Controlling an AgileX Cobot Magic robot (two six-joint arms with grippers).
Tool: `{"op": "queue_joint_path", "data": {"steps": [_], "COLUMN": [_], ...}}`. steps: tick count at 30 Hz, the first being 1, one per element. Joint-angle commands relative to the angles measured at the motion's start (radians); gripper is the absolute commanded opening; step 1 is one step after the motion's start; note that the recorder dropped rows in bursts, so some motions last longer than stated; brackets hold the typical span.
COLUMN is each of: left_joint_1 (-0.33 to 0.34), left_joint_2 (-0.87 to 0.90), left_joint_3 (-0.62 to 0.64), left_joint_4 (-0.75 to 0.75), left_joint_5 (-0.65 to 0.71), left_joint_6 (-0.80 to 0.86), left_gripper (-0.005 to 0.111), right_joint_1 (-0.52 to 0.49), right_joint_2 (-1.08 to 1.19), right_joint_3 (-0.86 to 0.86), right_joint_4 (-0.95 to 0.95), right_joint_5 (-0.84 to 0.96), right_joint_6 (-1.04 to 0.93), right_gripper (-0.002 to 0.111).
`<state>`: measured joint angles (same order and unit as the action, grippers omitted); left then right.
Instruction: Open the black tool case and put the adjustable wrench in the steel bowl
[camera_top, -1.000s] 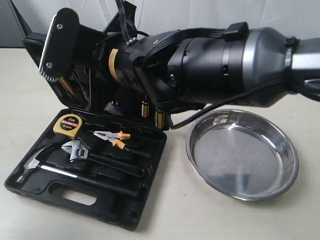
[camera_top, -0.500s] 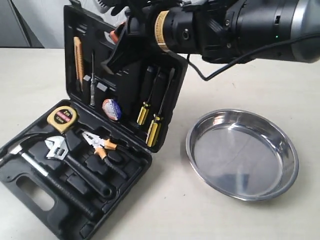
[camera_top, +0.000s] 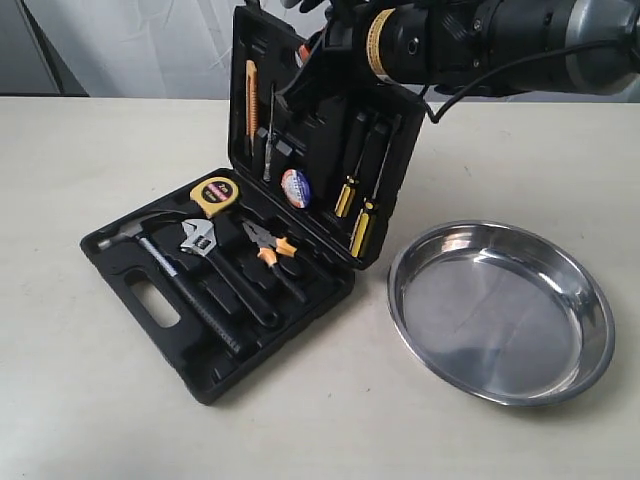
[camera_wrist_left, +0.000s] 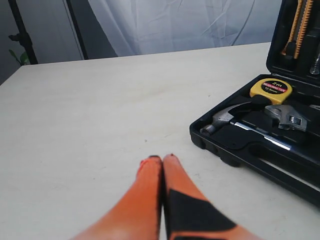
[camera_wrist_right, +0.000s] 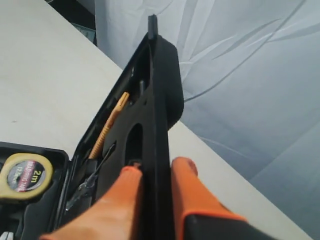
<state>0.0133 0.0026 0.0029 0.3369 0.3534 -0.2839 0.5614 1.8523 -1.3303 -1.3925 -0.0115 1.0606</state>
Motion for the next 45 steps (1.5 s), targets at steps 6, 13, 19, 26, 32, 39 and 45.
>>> {"op": "queue_joint_path", "data": {"steps": [6, 13, 19, 26, 32, 39, 45], "left_joint_1": [0.004, 0.004, 0.004, 0.004, 0.004, 0.004, 0.004], "left_joint_2": [-0.003, -0.003, -0.003, -0.003, -0.003, -0.003, -0.003], "left_joint_3": [-0.003, -0.003, -0.003, -0.003, -0.003, -0.003, -0.003], "left_joint_4": [-0.003, -0.003, -0.003, -0.003, -0.003, -0.003, -0.003], "left_joint_5": [-0.006, -0.006, -0.006, -0.006, -0.006, -0.006, -0.006], "left_joint_6": [-0.001, -0.001, -0.001, -0.001, -0.001, -0.001, -0.001], "left_gripper": [0.0, 0.0, 0.0, 0.0, 0.0, 0.0, 0.0], "right_joint_1": [-0.003, -0.003, -0.003, 0.018, 0.084, 0.092, 0.092], "right_joint_2": [0.077, 0.073, 0.058, 0.005, -0.008, -0.008, 0.006], "right_joint_3": [-0.032, -0.075, -0.132, -0.13, -0.13, -0.13, -0.13], "right_joint_4": [0.007, -0.011, -0.015, 0.197, 0.561, 0.838, 1.225], "right_joint_5": [0.097, 0.252, 0.359, 0.35, 0.412, 0.681, 0.791], "right_joint_6": [0.006, 0.006, 0.008, -0.07, -0.482, -0.806, -1.186], "right_gripper": [0.056, 0.06, 0.06, 0.051, 0.0, 0.0, 0.0]}}
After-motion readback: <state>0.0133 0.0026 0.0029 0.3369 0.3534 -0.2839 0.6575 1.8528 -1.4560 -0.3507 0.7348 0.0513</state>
